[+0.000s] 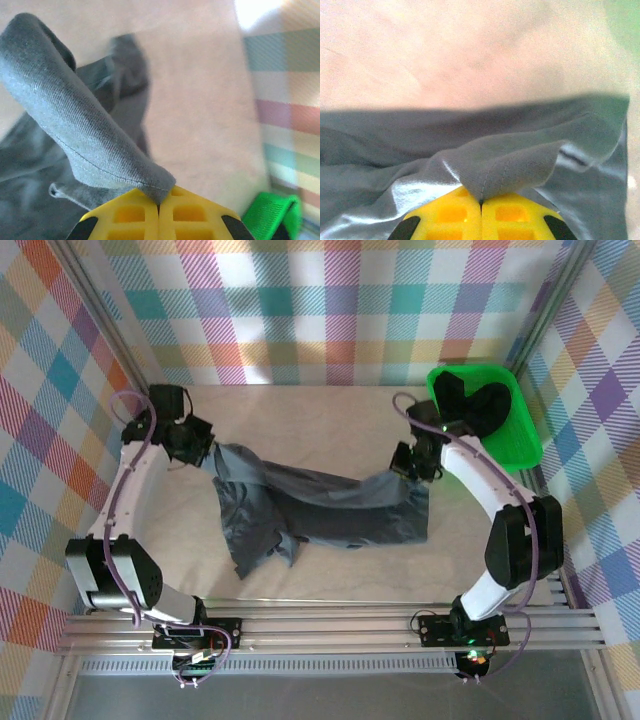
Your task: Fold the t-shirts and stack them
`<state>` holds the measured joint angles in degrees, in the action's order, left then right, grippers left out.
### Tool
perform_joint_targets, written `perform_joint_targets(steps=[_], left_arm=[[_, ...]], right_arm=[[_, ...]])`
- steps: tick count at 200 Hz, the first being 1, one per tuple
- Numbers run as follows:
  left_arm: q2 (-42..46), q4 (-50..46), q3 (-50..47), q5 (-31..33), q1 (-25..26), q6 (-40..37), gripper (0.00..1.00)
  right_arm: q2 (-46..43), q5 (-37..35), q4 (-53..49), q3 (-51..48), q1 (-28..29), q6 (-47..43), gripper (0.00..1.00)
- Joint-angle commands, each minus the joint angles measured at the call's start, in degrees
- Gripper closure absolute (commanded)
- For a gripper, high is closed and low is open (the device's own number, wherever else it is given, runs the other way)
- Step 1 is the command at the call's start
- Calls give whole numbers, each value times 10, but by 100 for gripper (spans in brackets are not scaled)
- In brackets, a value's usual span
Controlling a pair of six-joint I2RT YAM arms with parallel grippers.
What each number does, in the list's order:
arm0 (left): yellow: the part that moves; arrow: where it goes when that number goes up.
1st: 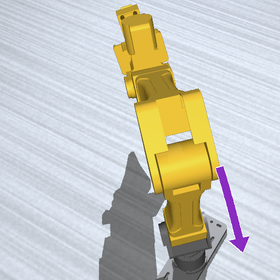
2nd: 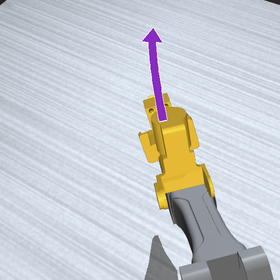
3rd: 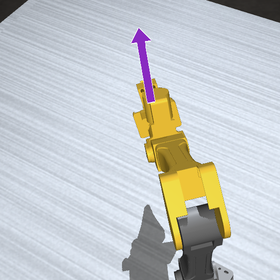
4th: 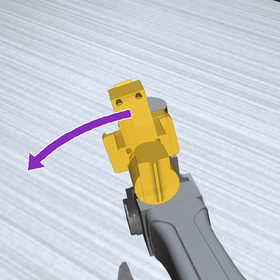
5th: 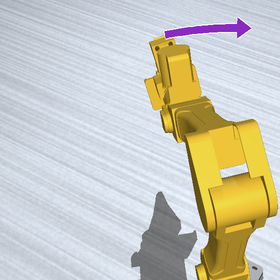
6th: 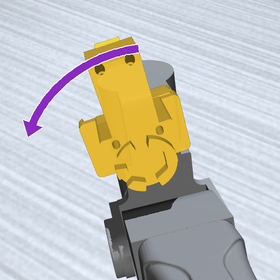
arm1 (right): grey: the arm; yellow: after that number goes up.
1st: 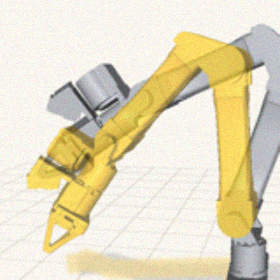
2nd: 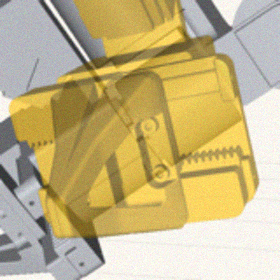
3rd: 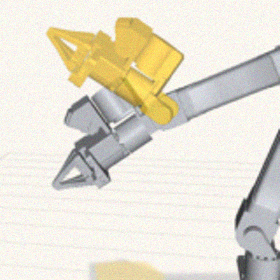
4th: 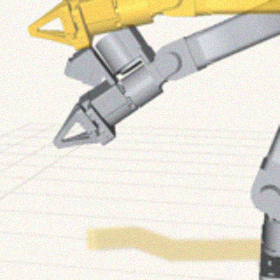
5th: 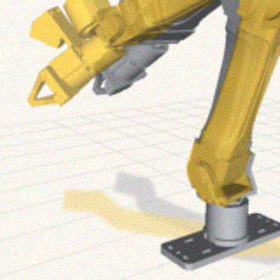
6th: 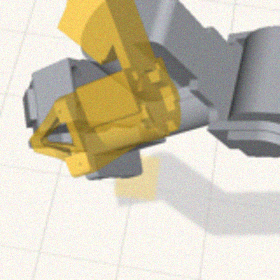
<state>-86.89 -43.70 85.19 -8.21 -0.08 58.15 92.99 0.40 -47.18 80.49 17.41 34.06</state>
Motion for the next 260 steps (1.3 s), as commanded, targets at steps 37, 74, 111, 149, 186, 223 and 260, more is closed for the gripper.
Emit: perform_joint_targets(steps=[37, 74, 111, 149, 186, 223, 260], left_arm=[[-340, 71, 469, -58, -1, 16, 100], [-644, -30, 894, -154, -8, 76, 51], [-542, -217, 770, -63, 14, -124, 24], [-190, -74, 166, 46, 32, -112, 33], [7, -22, -214, -11, 39, -76, 43], [81, 9, -374, -42, 39, -82, 44], [31, 57, -394, -32, 42, -92, 56]], right_arm=[[179, -1, -27, 268, -49, 7, 100], [352, 53, -94, 483, -82, 15, 65], [287, 59, -57, 381, -78, -14, 45], [118, 66, 51, 75, -74, -10, 46], [3, 70, 101, -154, -69, -28, 47], [-3, 55, 120, -231, -69, -68, 48], [50, 38, 136, -230, -70, -83, 53]])
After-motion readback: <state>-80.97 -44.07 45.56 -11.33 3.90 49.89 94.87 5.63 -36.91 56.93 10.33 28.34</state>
